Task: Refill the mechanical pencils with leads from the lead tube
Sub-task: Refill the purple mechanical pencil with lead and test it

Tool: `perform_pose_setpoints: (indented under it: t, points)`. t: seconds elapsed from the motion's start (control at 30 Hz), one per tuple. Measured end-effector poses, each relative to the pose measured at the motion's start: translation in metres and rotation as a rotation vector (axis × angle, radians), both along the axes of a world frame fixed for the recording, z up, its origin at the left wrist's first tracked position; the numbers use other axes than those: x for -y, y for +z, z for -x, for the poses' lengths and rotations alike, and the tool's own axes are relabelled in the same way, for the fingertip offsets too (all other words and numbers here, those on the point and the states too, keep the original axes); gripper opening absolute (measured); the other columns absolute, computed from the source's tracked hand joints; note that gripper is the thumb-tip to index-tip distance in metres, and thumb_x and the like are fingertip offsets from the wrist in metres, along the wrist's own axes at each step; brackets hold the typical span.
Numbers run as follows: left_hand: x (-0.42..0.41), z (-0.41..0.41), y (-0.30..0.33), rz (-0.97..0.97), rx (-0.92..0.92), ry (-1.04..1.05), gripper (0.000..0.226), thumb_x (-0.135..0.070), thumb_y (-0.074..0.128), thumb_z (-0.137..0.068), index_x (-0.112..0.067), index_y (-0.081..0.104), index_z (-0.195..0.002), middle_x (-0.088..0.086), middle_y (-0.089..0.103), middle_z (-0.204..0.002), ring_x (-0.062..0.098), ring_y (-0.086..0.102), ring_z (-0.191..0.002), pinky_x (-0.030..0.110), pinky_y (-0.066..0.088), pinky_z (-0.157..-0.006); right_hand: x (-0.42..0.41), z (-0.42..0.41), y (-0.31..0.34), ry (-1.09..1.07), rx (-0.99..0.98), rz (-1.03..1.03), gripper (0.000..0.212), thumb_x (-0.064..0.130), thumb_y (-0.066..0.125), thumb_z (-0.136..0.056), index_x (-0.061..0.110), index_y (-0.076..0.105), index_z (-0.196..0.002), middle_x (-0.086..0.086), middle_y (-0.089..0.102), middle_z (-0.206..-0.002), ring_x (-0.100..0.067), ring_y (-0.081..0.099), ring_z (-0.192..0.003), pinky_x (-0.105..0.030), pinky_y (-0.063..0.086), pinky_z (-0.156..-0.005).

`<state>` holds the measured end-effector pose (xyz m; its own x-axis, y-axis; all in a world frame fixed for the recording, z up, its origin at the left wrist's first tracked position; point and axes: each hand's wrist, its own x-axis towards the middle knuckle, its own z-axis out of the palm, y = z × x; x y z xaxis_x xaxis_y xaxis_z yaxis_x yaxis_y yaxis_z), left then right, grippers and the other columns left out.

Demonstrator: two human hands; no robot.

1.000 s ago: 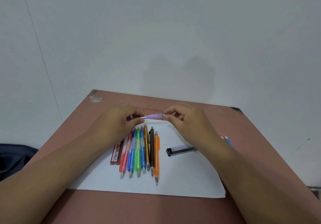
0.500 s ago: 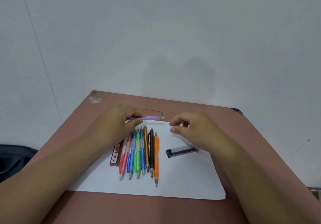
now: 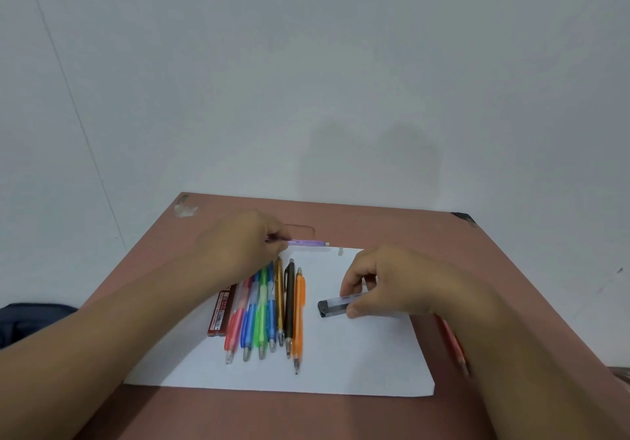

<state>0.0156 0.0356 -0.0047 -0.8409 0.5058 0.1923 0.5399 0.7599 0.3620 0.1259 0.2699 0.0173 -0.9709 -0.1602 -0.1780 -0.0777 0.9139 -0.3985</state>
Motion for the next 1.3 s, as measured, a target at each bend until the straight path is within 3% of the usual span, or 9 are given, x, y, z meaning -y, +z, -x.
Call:
perform_pose_setpoints:
  t: [0.23, 0.37, 0.47, 0.57, 0.7, 0.83, 0.97, 1.1, 1.3]
  points:
    - [-0.025, 0.013, -0.004, 0.052, 0.034, -0.023, 0.024, -0.031, 0.058, -0.097, -0.036, 0.074, -0.115, -0.014, 0.071, -0.113, 0.005, 0.063, -0.093, 0.033, 0.056, -0.087, -0.006, -0.003, 0.0, -0.037, -0.054, 0.097, 0.017, 0.043, 0.081, -0.076, 0.038, 0.075, -0.092, 0.024, 0.067, -0.088, 0.004, 0.055, -0.072, -0.016, 0.045, -0.066]
    - [-0.024, 0.013, -0.004, 0.022, 0.061, -0.026, 0.025, -0.033, 0.061, -0.097, -0.037, 0.072, -0.118, -0.015, 0.069, -0.117, 0.001, 0.06, -0.095, 0.029, 0.054, -0.087, -0.006, -0.004, 0.0, -0.09, -0.137, 0.189, 0.016, 0.042, 0.082, -0.076, 0.037, 0.074, -0.089, 0.022, 0.062, -0.077, 0.003, 0.053, -0.065, -0.01, 0.041, -0.058]
    - [-0.023, 0.008, 0.0, -0.063, 0.115, -0.02, 0.024, -0.035, 0.063, -0.096, -0.038, 0.07, -0.119, -0.019, 0.065, -0.114, -0.006, 0.057, -0.088, 0.019, 0.048, -0.075, -0.002, -0.002, -0.004, -0.154, -0.23, 0.283, 0.016, 0.039, 0.083, -0.077, 0.034, 0.074, -0.089, 0.014, 0.067, -0.083, 0.001, 0.058, -0.068, -0.011, 0.045, -0.062]
    - [-0.02, -0.005, 0.008, -0.283, 0.209, -0.049, 0.016, -0.041, 0.063, -0.094, -0.047, 0.071, -0.106, -0.036, 0.061, -0.099, -0.018, 0.055, -0.084, 0.013, 0.037, -0.072, 0.002, 0.002, -0.009, -0.179, -0.301, 0.329, 0.014, 0.038, 0.083, -0.078, 0.034, 0.074, -0.087, 0.01, 0.067, -0.081, 0.001, 0.056, -0.065, -0.016, 0.046, -0.062]
    - [-0.012, -0.023, 0.015, -0.473, 0.371, -0.23, 0.022, -0.046, 0.066, -0.089, -0.054, 0.07, -0.109, -0.027, 0.072, -0.104, -0.009, 0.062, -0.099, 0.028, 0.048, -0.092, 0.005, 0.003, -0.011, -0.224, -0.344, 0.408, 0.013, 0.041, 0.083, -0.078, 0.036, 0.073, -0.085, 0.004, 0.07, -0.079, -0.005, 0.057, -0.062, -0.019, 0.046, -0.059]
    - [-0.014, -0.027, 0.005, -0.552, 0.33, -0.232, 0.027, -0.035, 0.072, -0.086, -0.057, 0.071, -0.102, -0.019, 0.074, -0.101, 0.003, 0.065, -0.102, 0.042, 0.052, -0.099, 0.008, 0.002, -0.01, -0.218, -0.372, 0.484, 0.012, 0.04, 0.084, -0.077, 0.038, 0.074, -0.083, 0.002, 0.07, -0.079, -0.013, 0.061, -0.068, -0.027, 0.049, -0.061]
    - [-0.014, -0.025, 0.002, -0.621, 0.354, -0.217, 0.034, -0.021, 0.071, -0.09, -0.054, 0.074, -0.096, -0.018, 0.075, -0.104, 0.003, 0.066, -0.107, 0.045, 0.049, -0.104, 0.012, 0.002, -0.01, -0.219, -0.326, 0.568, 0.01, 0.033, 0.085, -0.078, 0.033, 0.077, -0.085, 0.006, 0.071, -0.077, 0.0, 0.057, -0.063, -0.016, 0.048, -0.06]
    - [-0.012, -0.026, 0.006, -0.689, 0.407, -0.222, 0.029, -0.017, 0.067, -0.093, -0.043, 0.078, -0.098, -0.01, 0.076, -0.104, 0.008, 0.067, -0.108, 0.044, 0.048, -0.105, 0.015, 0.004, -0.011, -0.214, -0.272, 0.692, 0.011, 0.026, 0.086, -0.079, 0.026, 0.079, -0.088, 0.003, 0.074, -0.079, -0.007, 0.065, -0.068, -0.025, 0.056, -0.067]
    - [-0.01, -0.026, 0.007, -0.703, 0.41, -0.18, 0.028, -0.014, 0.057, -0.099, -0.033, 0.079, -0.097, -0.009, 0.077, -0.103, 0.01, 0.069, -0.103, 0.043, 0.051, -0.102, 0.015, 0.005, -0.013, -0.193, -0.303, 0.658, 0.012, 0.026, 0.085, -0.079, 0.03, 0.079, -0.088, 0.006, 0.074, -0.081, -0.005, 0.065, -0.071, -0.029, 0.058, -0.071]
